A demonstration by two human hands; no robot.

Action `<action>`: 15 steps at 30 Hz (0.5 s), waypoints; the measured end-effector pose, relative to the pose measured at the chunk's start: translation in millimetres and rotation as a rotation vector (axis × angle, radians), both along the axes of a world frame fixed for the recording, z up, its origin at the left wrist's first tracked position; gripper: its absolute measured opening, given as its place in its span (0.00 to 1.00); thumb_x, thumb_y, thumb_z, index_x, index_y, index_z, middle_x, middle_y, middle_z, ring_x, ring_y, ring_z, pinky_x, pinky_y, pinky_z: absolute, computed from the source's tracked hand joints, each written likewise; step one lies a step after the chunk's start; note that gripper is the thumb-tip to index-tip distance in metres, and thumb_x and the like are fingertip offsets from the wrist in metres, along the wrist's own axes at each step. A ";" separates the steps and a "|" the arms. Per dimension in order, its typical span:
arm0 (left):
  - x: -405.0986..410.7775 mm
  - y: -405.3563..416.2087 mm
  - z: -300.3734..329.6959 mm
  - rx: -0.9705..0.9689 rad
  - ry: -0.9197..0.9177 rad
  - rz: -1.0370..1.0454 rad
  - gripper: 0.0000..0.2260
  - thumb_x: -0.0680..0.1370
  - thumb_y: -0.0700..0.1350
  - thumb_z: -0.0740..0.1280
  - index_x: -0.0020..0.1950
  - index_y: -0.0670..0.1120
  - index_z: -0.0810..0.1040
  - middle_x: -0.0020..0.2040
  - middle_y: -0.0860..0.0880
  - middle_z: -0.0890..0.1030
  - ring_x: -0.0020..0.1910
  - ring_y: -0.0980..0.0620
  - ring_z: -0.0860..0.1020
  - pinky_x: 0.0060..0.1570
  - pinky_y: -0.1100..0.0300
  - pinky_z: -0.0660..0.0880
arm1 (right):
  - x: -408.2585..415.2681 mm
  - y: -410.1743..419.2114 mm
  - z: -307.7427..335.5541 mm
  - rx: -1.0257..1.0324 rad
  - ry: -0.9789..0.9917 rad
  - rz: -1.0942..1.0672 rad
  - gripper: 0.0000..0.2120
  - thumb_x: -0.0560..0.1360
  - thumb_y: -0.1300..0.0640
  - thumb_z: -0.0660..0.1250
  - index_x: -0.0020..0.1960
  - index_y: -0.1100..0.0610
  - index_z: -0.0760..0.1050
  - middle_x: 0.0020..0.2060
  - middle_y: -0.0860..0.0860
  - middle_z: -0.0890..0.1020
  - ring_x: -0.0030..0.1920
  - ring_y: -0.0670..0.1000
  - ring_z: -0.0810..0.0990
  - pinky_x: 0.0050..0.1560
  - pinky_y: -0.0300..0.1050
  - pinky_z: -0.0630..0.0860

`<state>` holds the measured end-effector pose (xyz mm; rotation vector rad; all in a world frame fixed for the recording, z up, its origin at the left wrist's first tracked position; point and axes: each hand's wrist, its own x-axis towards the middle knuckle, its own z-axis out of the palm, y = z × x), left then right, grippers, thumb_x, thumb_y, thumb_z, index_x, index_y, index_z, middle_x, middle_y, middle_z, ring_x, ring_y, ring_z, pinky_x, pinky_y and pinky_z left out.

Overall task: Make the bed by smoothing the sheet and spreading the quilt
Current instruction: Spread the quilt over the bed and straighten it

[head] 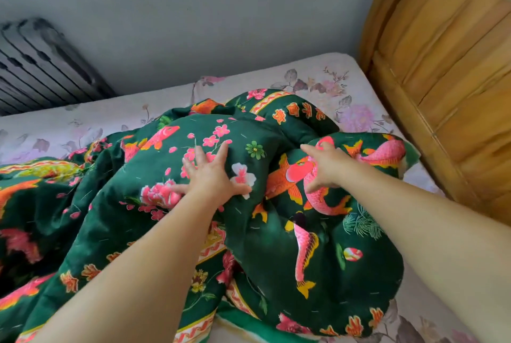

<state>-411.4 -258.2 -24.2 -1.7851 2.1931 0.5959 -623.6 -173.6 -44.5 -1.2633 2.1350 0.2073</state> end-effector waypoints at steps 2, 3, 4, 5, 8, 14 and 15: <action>-1.8 -10.9 -22.0 0.056 0.029 -0.017 0.49 0.65 0.59 0.75 0.75 0.66 0.44 0.77 0.45 0.41 0.75 0.35 0.44 0.70 0.36 0.56 | 0.6 -4.8 -22.8 0.039 0.003 0.009 0.52 0.67 0.50 0.76 0.76 0.39 0.42 0.77 0.55 0.43 0.76 0.65 0.46 0.68 0.64 0.65; -2.1 -14.9 -33.8 0.077 0.043 -0.024 0.49 0.66 0.57 0.76 0.75 0.65 0.45 0.77 0.44 0.42 0.75 0.35 0.46 0.71 0.40 0.58 | -0.5 -8.5 -33.4 0.041 -0.003 0.012 0.53 0.67 0.52 0.77 0.76 0.38 0.41 0.77 0.54 0.40 0.76 0.64 0.43 0.68 0.66 0.64; -2.9 -17.8 -44.3 0.093 0.043 -0.036 0.49 0.66 0.54 0.76 0.76 0.64 0.45 0.77 0.44 0.41 0.75 0.34 0.48 0.71 0.42 0.60 | -2.7 -13.6 -44.8 0.035 -0.017 0.022 0.53 0.68 0.55 0.77 0.76 0.37 0.41 0.76 0.53 0.38 0.76 0.64 0.42 0.68 0.66 0.63; -6.1 -22.7 -59.0 0.104 0.032 -0.039 0.48 0.68 0.53 0.75 0.76 0.64 0.45 0.78 0.44 0.41 0.75 0.34 0.49 0.71 0.43 0.61 | -6.2 -21.5 -59.8 0.041 -0.032 0.025 0.53 0.68 0.57 0.76 0.76 0.37 0.41 0.76 0.52 0.37 0.76 0.63 0.41 0.69 0.66 0.63; -11.3 -35.3 -98.0 0.119 -0.027 -0.048 0.43 0.70 0.51 0.71 0.76 0.63 0.47 0.77 0.44 0.42 0.72 0.32 0.57 0.68 0.45 0.65 | -13.6 -38.8 -96.9 0.047 -0.042 0.041 0.54 0.69 0.62 0.75 0.75 0.35 0.40 0.76 0.49 0.34 0.76 0.63 0.41 0.69 0.65 0.63; -34.8 -80.8 -192.7 0.253 -0.025 -0.067 0.47 0.67 0.43 0.74 0.77 0.58 0.50 0.78 0.41 0.51 0.68 0.41 0.70 0.63 0.52 0.72 | -30.9 -94.4 -159.9 0.083 -0.045 0.070 0.35 0.80 0.60 0.58 0.74 0.33 0.46 0.76 0.48 0.36 0.75 0.65 0.39 0.67 0.73 0.58; -38.4 -89.6 -217.7 0.268 -0.019 -0.053 0.46 0.67 0.43 0.75 0.78 0.56 0.51 0.78 0.42 0.52 0.71 0.42 0.65 0.67 0.52 0.67 | -34.0 -105.2 -170.1 0.095 -0.052 0.062 0.32 0.81 0.60 0.56 0.75 0.34 0.48 0.77 0.49 0.37 0.75 0.66 0.39 0.66 0.75 0.58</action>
